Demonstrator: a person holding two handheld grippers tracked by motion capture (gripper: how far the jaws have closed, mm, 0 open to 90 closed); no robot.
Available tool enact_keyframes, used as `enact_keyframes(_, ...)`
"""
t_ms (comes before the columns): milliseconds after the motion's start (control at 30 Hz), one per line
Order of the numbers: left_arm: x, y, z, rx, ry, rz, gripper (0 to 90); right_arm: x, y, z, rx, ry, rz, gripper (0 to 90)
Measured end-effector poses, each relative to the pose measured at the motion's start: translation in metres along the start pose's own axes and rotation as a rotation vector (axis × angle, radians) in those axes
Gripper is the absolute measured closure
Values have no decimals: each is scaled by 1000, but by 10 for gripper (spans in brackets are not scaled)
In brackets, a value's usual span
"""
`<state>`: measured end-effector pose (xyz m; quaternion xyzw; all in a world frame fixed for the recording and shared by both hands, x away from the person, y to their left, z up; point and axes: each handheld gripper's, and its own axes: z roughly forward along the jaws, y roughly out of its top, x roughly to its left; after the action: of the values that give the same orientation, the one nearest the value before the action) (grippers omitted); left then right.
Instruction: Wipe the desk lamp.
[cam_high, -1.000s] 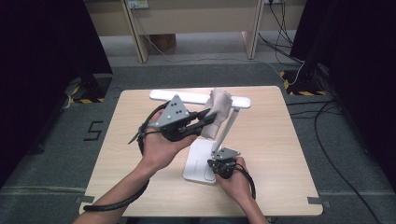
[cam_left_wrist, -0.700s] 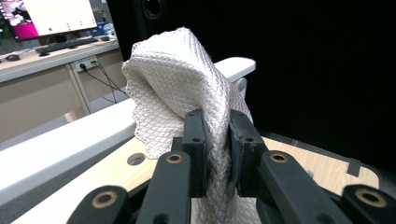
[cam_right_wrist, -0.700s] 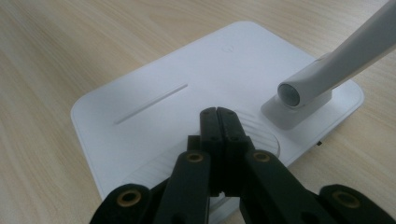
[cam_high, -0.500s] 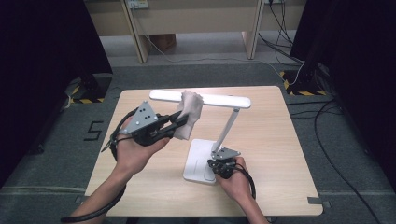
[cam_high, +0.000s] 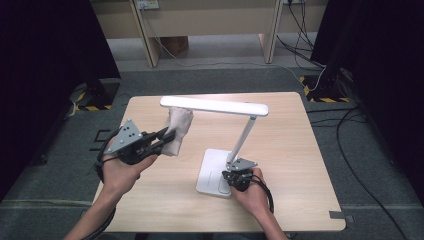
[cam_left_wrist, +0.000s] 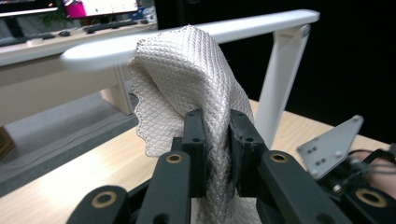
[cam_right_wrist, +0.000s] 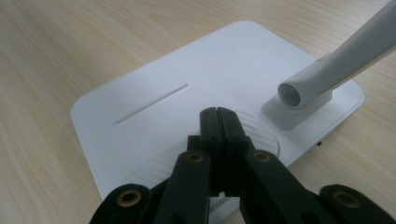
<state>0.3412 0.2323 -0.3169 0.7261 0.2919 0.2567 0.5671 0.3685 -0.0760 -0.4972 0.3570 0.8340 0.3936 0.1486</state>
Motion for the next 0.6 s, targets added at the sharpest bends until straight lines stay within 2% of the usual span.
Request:
enact_keyframes(200, 13, -12, 3, 18, 37, -36, 786, 0, 0, 0, 0, -2, -1, 900)
enact_keyframes(333, 23, -7, 7, 3, 66, -43, 786, 0, 0, 0, -2, -2, 2, 900)
enact_keyframes(533, 30, 3, 14, -2, 95, -25, 786, 0, 0, 0, -2, -1, 5, 900)
enact_keyframes(567, 32, 4, 14, -10, 98, -7, 786, 0, 0, 0, -2, -1, 4, 900)
enact_keyframes(600, 31, 5, 15, -2, 98, -15, 786, 0, 0, 0, -1, -1, 4, 900)
